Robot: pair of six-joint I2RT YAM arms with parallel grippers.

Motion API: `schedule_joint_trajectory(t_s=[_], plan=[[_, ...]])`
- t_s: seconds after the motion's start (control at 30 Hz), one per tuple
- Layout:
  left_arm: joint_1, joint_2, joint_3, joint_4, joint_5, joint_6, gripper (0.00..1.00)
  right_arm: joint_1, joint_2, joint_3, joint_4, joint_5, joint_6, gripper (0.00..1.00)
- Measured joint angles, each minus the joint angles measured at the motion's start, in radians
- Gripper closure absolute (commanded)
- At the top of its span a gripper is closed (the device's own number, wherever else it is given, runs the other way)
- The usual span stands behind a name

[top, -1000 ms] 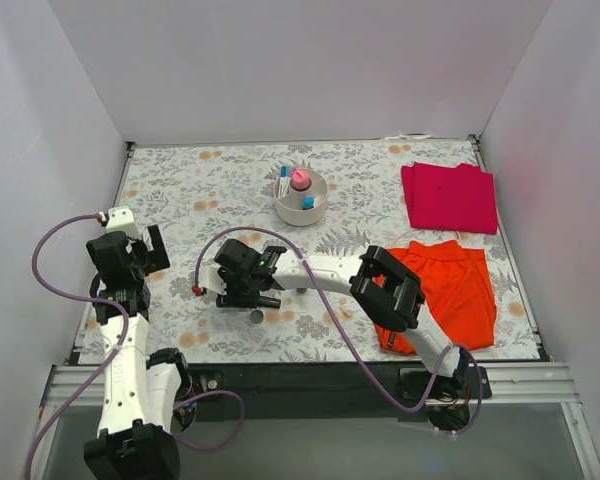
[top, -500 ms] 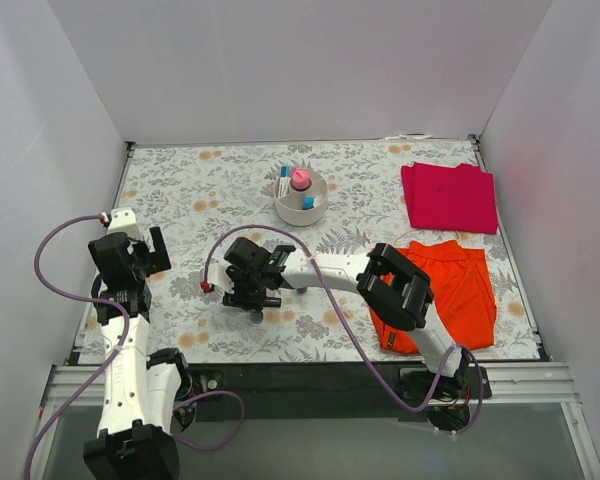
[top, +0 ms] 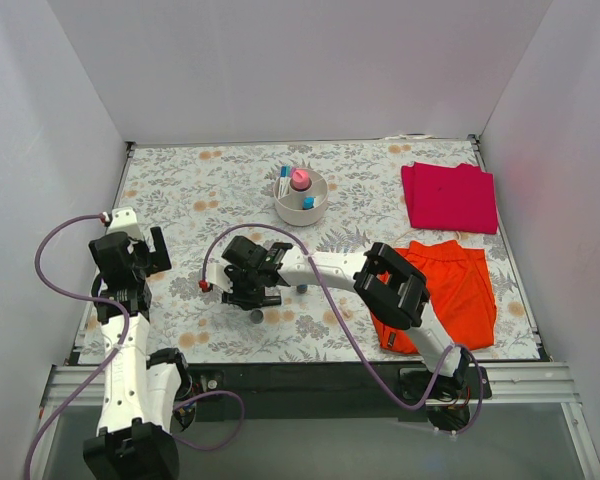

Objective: Sort the stationery into containers
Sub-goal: Pick up the pen from the center of the board, then place the pen in the storage box.

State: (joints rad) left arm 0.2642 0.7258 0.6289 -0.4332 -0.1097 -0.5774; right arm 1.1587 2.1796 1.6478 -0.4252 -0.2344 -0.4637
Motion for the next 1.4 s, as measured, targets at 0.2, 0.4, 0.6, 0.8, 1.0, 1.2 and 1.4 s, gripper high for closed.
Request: schedule_joint_trajectory(t_s=[0.2, 0.4, 0.6, 0.8, 1.0, 1.2, 1.4], plan=[[0.0, 0.029, 0.003, 0.0, 0.031, 0.01, 0.02, 0.0, -0.011, 0.0, -0.021, 0.024, -0.015, 0.94], [-0.007, 0.079, 0.069, 0.005, 0.133, 0.03, 0.04, -0.025, -0.109, 0.01, -0.133, 0.057, -0.038, 0.96], [-0.042, 0.161, 0.143, 0.032, 0.261, 0.039, 0.07, -0.191, -0.27, 0.144, -0.143, 0.015, -0.032, 0.99], [-0.071, 0.283, 0.198, 0.049, 0.389, 0.024, 0.08, -0.444, -0.317, 0.293, -0.071, -0.137, 0.026, 0.99], [-0.076, 0.406, 0.264, 0.048, 0.455, 0.004, 0.08, -0.619, -0.274, 0.237, 0.136, -0.307, 0.163, 0.99], [-0.076, 0.515, 0.335, 0.04, 0.451, 0.014, 0.09, -0.633, -0.332, -0.166, 0.552, -0.359, 0.322, 0.99], [-0.076, 0.605, 0.384, 0.015, 0.425, 0.051, 0.09, -0.57, -0.437, -0.507, 0.965, -0.296, 0.367, 0.99]])
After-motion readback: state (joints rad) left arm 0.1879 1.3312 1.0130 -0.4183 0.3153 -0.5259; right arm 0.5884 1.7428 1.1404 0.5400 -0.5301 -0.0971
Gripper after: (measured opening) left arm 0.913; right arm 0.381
